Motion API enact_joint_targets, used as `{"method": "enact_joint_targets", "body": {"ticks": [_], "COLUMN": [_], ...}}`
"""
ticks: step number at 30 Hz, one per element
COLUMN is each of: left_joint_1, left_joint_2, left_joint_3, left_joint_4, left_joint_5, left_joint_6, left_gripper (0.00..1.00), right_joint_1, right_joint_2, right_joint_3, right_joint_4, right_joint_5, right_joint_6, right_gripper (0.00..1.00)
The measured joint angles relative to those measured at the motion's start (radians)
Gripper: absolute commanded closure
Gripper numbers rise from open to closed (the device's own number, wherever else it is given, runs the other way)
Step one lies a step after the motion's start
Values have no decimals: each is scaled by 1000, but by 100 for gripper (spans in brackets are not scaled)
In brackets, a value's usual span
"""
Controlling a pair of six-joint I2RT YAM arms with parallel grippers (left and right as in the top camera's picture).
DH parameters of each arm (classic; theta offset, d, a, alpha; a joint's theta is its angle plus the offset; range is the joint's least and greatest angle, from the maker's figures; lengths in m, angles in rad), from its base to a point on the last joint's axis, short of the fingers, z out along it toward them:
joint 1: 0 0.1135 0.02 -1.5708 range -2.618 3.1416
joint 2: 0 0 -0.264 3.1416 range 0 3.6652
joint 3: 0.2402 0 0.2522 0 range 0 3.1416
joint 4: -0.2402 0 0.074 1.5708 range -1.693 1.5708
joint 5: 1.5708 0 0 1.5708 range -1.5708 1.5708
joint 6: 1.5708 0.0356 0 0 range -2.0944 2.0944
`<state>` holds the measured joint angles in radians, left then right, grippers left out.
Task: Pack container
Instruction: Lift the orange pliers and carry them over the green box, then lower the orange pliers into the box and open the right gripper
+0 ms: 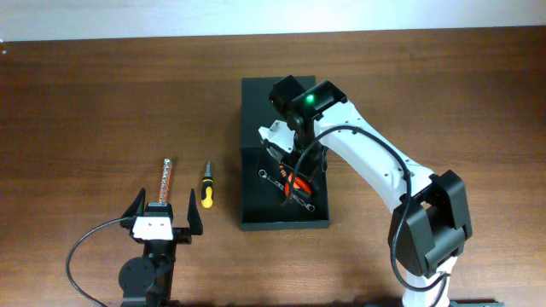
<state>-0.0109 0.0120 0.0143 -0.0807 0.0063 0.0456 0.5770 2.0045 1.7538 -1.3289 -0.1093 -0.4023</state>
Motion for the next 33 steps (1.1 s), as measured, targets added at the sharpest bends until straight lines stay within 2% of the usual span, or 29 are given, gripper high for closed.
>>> {"method": "enact_joint_targets", "body": {"ticks": [9,16,20,33], "left_joint_1": [0,0,0,0], "left_joint_2": [0,0,0,0], "left_joint_3": [0,0,0,0], "left_joint_4": [0,0,0,0], "left_joint_5": [0,0,0,0], "left_joint_6": [0,0,0,0], "left_gripper": [1,1,1,1], "right_joint_1": [0,0,0,0], "right_joint_2": [-1,-1,-1,-1], "right_joint_3": [-27,-191,-246,-288], "right_joint_4": [52,182,197,278], "right_joint_5": [-38,-32,-30,-31], "right_joint_6": [-23,-43,-46,-46], "right_gripper": [96,96,96,91]}}
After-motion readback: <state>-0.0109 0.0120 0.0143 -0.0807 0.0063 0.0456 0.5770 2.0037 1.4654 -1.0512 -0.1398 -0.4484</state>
